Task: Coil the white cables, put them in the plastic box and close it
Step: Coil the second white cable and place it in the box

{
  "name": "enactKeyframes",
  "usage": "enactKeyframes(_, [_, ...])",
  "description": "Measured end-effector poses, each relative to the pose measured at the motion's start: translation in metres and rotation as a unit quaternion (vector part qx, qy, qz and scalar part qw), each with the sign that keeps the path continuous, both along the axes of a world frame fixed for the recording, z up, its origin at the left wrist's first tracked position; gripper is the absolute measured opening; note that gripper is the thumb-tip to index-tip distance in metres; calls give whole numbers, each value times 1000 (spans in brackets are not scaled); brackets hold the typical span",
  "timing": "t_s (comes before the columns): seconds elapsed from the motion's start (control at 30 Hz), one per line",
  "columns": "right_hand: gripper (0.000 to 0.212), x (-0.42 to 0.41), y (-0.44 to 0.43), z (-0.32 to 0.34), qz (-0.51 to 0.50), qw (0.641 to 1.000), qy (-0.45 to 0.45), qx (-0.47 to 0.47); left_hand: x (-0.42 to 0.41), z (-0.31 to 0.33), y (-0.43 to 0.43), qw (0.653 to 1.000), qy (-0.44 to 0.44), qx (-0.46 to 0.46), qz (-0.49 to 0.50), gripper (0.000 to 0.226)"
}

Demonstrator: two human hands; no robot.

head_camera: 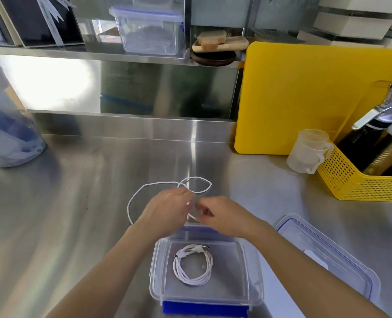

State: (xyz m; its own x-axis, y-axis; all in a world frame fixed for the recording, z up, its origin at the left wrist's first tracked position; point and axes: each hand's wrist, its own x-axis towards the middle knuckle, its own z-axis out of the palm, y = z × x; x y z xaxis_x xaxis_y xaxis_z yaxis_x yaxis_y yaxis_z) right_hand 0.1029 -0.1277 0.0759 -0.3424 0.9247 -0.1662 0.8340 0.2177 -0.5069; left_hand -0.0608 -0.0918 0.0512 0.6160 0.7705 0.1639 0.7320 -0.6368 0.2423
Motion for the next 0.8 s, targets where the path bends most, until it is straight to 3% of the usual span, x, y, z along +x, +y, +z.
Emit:
enactKeyframes(0.1, [27, -2, 17, -4, -63, 998, 22, 5, -12, -20, 22, 999, 34, -23, 7, 39])
enactKeyframes(0.2, [45, -6, 28, -18, -69, 990, 72, -101, -14, -43, 31, 996, 66, -52, -13, 50])
enactKeyframes(0.27, [34, -9, 33, -27, -41, 984, 94, -144, -8, -45, 31, 990, 103, -97, -10, 60])
enactKeyframes(0.33, [10, -11, 37, -34, -15, 982, 74, -173, -4, -43, 37, 964, 138, -227, 7, 47])
enactKeyframes(0.4, [9, -11, 43, -42, -30, 979, 58, -192, -2, -41, 44, 954, 173, -245, 1, 41])
enactKeyframes(0.5, [26, -12, 52, -57, -68, 978, 22, -198, -6, -46, 52, 972, 175, -157, 1, 33])
enactKeyframes(0.6, [7, -14, 55, -66, -47, 980, -29, -193, -9, -52, 56, 982, 167, -82, -16, 16])
enactKeyframes(0.63, [15, -14, 56, -68, -48, 981, -30, -188, -9, -53, 55, 987, 141, -71, -17, 12])
enactKeyframes(0.73, [24, -12, 53, -62, -53, 986, 27, -155, -8, -50, 56, 999, 31, 6, 5, 8])
enactKeyframes(0.8, [25, -10, 51, -51, -83, 978, 133, -140, -8, -40, 58, 996, -73, 38, 25, 18])
